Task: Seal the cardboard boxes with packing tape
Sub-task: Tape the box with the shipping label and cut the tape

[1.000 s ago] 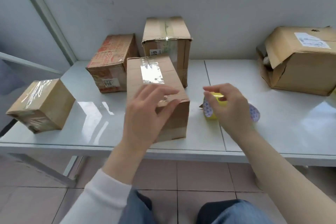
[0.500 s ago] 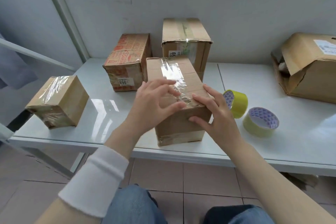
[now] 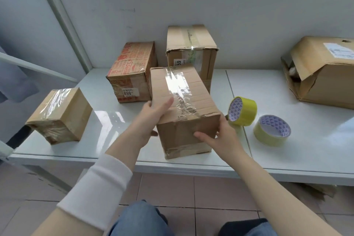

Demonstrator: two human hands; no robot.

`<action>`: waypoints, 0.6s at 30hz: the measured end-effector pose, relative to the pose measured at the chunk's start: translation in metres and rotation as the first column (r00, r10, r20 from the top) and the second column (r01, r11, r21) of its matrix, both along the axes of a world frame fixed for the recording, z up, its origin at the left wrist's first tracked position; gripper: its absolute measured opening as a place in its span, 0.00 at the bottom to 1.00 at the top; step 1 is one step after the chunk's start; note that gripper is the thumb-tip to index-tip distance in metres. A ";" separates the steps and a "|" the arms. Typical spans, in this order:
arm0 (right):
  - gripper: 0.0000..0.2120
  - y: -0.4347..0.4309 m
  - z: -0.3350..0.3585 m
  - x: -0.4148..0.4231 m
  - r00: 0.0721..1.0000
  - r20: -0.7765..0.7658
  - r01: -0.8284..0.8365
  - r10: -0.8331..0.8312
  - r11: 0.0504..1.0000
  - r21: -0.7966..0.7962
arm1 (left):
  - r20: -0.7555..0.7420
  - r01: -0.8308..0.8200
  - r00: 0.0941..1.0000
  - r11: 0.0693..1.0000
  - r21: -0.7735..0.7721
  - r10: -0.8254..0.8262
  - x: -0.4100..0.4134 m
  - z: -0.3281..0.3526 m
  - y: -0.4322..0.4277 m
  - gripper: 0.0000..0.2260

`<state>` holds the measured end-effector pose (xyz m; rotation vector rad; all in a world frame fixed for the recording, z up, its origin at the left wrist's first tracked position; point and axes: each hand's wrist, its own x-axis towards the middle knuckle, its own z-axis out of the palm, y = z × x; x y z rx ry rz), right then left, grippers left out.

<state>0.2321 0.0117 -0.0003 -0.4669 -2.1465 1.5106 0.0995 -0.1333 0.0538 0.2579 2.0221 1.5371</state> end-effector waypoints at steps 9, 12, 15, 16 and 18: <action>0.22 -0.006 0.046 0.041 0.992 -0.122 0.007 -0.040 0.966 -0.259 | 0.364 -0.170 0.926 0.751 0.638 -0.099 0.026 -0.010 -0.037 0.18; 0.37 0.005 0.049 0.058 0.996 0.012 0.090 -0.092 0.925 -0.369 | 0.358 -0.137 0.913 0.679 0.721 -0.196 0.046 -0.004 -0.031 0.13; 0.35 0.008 0.058 0.074 1.000 -0.018 0.011 -0.025 0.831 -0.556 | 0.360 -0.145 0.908 0.647 0.749 -0.213 0.056 0.002 -0.020 0.16; 0.33 0.011 0.063 0.080 0.998 -0.040 0.025 -0.056 0.832 -0.554 | 0.332 -0.121 0.922 0.664 0.738 -0.202 0.059 0.006 -0.014 0.16; 0.33 0.019 0.076 0.092 0.985 -0.085 0.082 -0.149 0.845 -0.529 | 0.199 -0.046 0.973 0.748 0.663 -0.117 0.065 0.014 0.001 0.14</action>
